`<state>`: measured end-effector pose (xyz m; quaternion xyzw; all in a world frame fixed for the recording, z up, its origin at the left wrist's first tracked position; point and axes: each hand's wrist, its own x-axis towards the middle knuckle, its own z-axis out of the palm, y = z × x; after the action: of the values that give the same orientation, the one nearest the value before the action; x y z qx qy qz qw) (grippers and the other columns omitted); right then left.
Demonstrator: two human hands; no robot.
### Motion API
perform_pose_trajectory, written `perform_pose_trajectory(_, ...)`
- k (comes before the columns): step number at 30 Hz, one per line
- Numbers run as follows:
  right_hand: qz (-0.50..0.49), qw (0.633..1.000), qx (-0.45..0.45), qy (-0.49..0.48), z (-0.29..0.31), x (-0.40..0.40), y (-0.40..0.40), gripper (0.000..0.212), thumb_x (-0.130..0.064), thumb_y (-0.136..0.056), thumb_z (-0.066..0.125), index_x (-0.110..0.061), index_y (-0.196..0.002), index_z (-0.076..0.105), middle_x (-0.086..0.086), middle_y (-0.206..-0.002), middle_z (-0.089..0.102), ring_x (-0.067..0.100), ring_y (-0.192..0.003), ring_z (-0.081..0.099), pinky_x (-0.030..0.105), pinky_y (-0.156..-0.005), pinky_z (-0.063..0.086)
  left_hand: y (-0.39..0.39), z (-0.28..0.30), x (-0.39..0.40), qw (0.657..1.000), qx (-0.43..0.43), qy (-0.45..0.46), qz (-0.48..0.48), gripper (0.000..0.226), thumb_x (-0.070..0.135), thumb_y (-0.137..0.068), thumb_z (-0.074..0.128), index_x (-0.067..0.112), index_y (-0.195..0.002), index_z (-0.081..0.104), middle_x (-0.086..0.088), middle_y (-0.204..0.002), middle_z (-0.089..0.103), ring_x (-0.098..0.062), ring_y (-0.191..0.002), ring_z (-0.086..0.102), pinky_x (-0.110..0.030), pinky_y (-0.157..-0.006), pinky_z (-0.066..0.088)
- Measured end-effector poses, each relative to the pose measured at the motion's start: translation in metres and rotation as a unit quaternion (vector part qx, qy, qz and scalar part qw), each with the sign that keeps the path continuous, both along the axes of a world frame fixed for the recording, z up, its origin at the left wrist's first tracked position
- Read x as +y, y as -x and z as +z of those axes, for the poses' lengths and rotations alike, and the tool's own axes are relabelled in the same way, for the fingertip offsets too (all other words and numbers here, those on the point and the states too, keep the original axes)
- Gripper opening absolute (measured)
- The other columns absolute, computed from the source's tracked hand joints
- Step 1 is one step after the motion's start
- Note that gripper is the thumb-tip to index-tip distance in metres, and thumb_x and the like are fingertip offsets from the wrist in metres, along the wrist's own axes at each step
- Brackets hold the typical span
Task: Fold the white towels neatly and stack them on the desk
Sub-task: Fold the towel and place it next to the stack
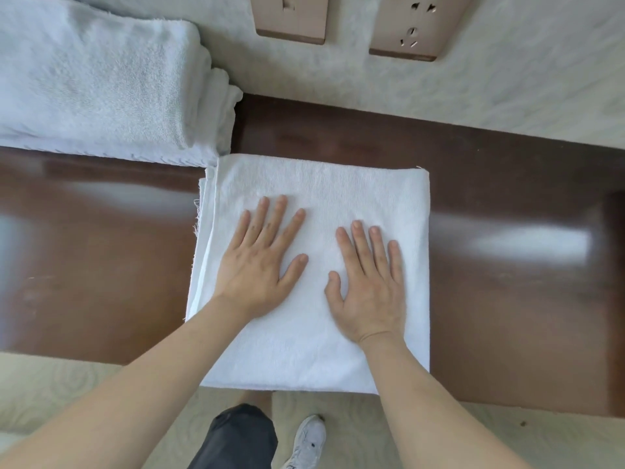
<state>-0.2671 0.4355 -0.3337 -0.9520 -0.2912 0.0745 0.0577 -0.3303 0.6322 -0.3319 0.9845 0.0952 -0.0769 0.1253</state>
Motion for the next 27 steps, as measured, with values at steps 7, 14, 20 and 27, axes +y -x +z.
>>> perform_pose_trajectory(7, -0.001, 1.0, -0.006, -0.004, -0.002, -0.001, 0.001, 0.066, -0.044, -0.098, 0.027, -0.024, -0.161, 0.019, -0.001, -0.169, 0.01, 0.021, -0.156, 0.002, 0.047, -0.126, 0.006, 0.072, 0.012, 0.022, 0.993, 0.027, -0.039, 0.111, 0.069, 0.061, -0.1, 0.017, 0.03, -0.161, 0.008, 0.002, -0.169, -0.004, -0.024, -0.154, -0.012, -0.047, -0.125, -0.002)
perform_pose_trajectory(14, -0.007, 1.0, -0.011, -0.028, -0.002, -0.001, 0.002, 0.064, -0.042, -0.099, 0.024, -0.024, -0.16, 0.023, -0.001, -0.168, 0.014, 0.02, -0.156, 0.004, 0.046, -0.126, 0.005, 0.067, 0.002, -0.081, 0.999, -0.036, 0.004, 0.032, 0.065, 0.055, -0.101, 0.032, 0.029, -0.159, 0.021, -0.002, -0.168, 0.01, -0.022, -0.155, 0.002, -0.047, -0.125, 0.011)
perform_pose_trajectory(20, -0.002, 1.0, -0.01, -0.024, 0.0, 0.0, 0.002, 0.065, -0.043, -0.099, 0.021, -0.024, -0.161, 0.02, -0.001, -0.168, 0.011, 0.02, -0.156, 0.002, 0.046, -0.126, 0.004, 0.088, -0.004, -0.033, 0.995, -0.018, -0.05, 0.084, 0.068, 0.058, -0.098, 0.029, 0.032, -0.16, 0.016, 0.003, -0.169, 0.006, -0.02, -0.155, 0.002, -0.044, -0.126, 0.006)
perform_pose_trajectory(27, -0.005, 1.0, 0.007, -0.02, 0.0, -0.001, 0.001, 0.062, -0.043, -0.101, 0.019, -0.026, -0.161, 0.015, -0.004, -0.169, 0.007, 0.017, -0.156, -0.003, 0.044, -0.126, -0.001, 0.038, 0.006, -0.083, 0.995, -0.033, 0.029, 0.085, 0.069, 0.06, -0.099, 0.022, 0.028, -0.16, 0.017, -0.001, -0.168, 0.006, -0.023, -0.155, -0.003, -0.044, -0.126, 0.0)
